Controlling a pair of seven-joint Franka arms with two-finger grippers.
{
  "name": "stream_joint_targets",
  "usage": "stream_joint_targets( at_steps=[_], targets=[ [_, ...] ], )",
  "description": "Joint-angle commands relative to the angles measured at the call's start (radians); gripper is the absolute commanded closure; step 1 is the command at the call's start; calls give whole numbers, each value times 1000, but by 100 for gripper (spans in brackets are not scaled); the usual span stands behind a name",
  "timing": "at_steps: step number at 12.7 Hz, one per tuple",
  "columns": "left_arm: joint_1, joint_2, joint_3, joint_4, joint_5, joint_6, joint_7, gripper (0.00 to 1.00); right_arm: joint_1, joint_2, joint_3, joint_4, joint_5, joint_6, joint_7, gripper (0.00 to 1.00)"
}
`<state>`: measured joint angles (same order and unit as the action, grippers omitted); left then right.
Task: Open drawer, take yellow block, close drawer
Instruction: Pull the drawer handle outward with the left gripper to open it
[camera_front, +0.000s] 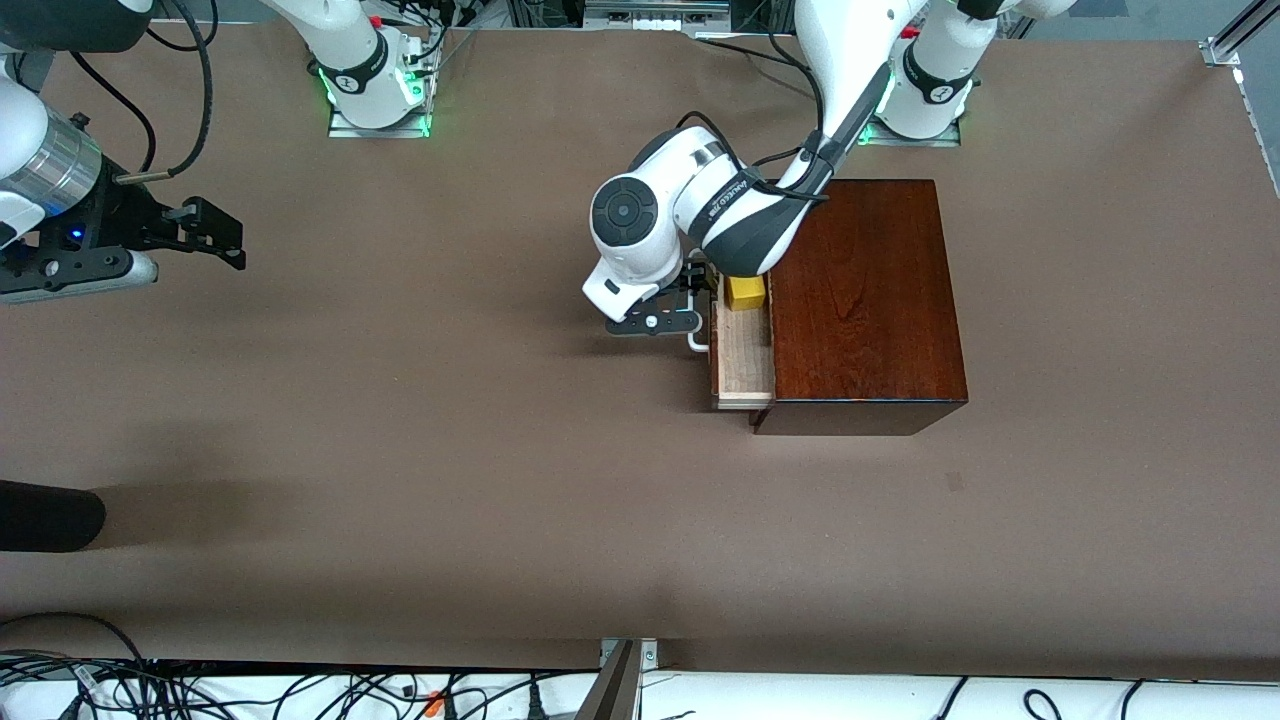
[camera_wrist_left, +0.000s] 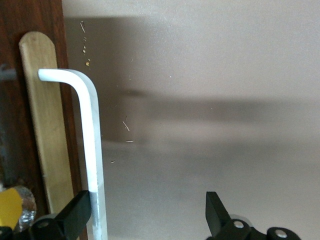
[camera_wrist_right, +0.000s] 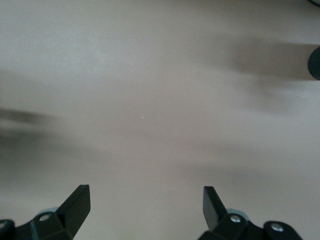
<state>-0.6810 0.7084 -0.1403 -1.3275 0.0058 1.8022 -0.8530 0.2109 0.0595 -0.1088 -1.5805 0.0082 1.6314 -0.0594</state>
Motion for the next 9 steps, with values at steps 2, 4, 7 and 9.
stream_joint_targets(
  at_steps=[2, 4, 7, 9],
  targets=[
    [7, 42, -24, 73, -75, 74, -12, 0, -7, 0, 1, 8, 15, -7, 7, 0],
    [11, 43, -24, 85, -75, 74, -15, 0, -7, 0, 1, 8, 15, -7, 7, 0],
    [9, 40, -24, 91, -73, 74, -11, 0, -7, 2, 1, 8, 15, -7, 7, 0],
    [5, 31, -25, 113, -69, 57, -14, 0, -7, 2, 1, 8, 15, -7, 7, 0]
  ],
)
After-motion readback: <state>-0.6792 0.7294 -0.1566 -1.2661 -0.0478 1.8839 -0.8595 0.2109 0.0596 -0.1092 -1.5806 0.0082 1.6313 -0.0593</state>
